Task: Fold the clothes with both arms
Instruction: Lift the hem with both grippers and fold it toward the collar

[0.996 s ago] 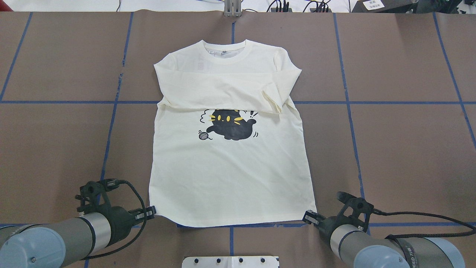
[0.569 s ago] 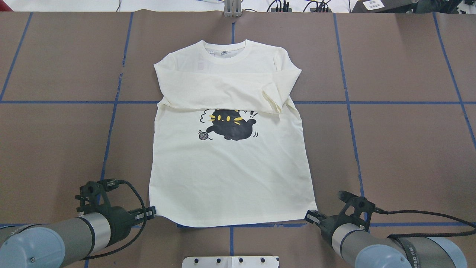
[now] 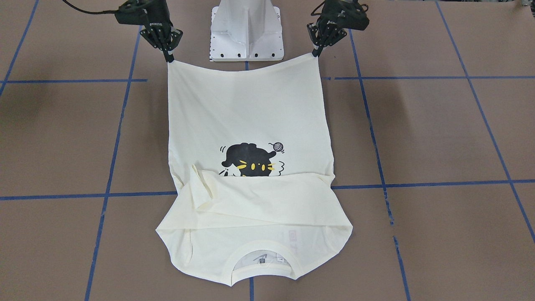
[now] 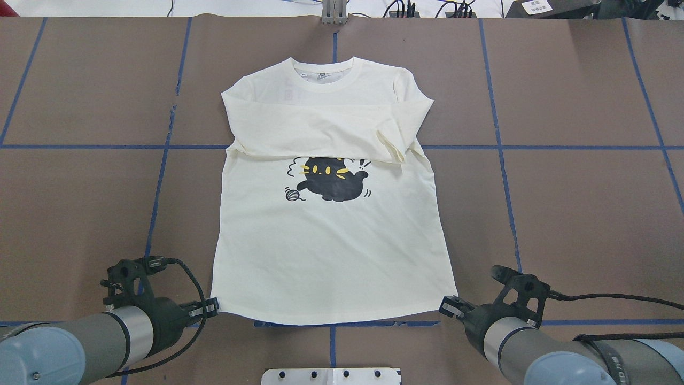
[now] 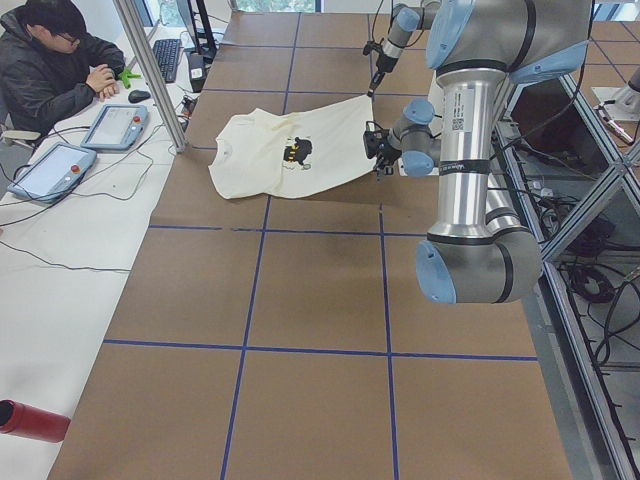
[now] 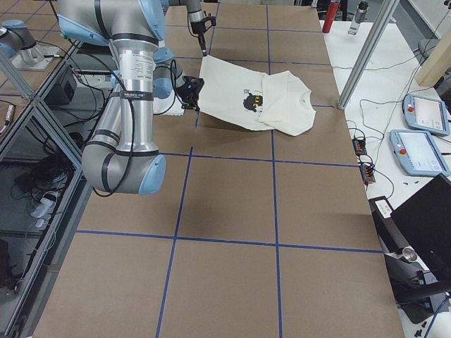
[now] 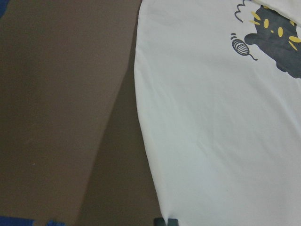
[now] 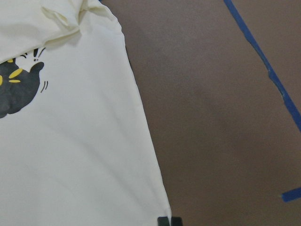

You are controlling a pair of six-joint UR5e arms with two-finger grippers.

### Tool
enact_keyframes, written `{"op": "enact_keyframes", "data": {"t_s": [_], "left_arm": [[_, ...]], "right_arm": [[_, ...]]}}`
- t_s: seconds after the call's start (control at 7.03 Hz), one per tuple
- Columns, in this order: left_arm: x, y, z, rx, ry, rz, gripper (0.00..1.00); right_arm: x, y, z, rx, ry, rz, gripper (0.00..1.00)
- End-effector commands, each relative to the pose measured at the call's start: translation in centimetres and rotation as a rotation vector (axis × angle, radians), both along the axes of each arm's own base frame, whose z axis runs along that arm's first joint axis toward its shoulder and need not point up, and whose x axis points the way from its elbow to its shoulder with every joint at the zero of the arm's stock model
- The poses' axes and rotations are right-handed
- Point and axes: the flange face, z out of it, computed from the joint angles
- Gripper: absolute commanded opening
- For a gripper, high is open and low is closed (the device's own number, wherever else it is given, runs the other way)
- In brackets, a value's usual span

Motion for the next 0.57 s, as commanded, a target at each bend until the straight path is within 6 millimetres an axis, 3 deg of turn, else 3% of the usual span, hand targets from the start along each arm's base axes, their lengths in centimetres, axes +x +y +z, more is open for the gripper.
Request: {"op": "enact_keyframes", "data": {"t_s": [0.0,0.14,0.28,0.43], "left_arm": [[-8.5,2.0,-5.8,-0.059,0.022,0.108,0.0],[-9.2,1.7,-6.4,-0.081,0.037,0.128,0.0],[-10.4,-0.2,-6.9,-0.014,0.047,0.121,0.0],[-11.1,-3.4,-7.4,0.126,0.032,0.093,0.0]], "right_arm": [[8.3,0.3,-6.0,-0.072,-0.03,-0.061,0.0],[9.3,-1.4,-6.6,-0.087,-0.024,-0.054,0.0],[10.0,-3.2,-8.2,-0.005,-0.044,-0.066,0.0],[10.0,-5.4,-8.6,0.007,-0.014,-0.046,0.0]]}}
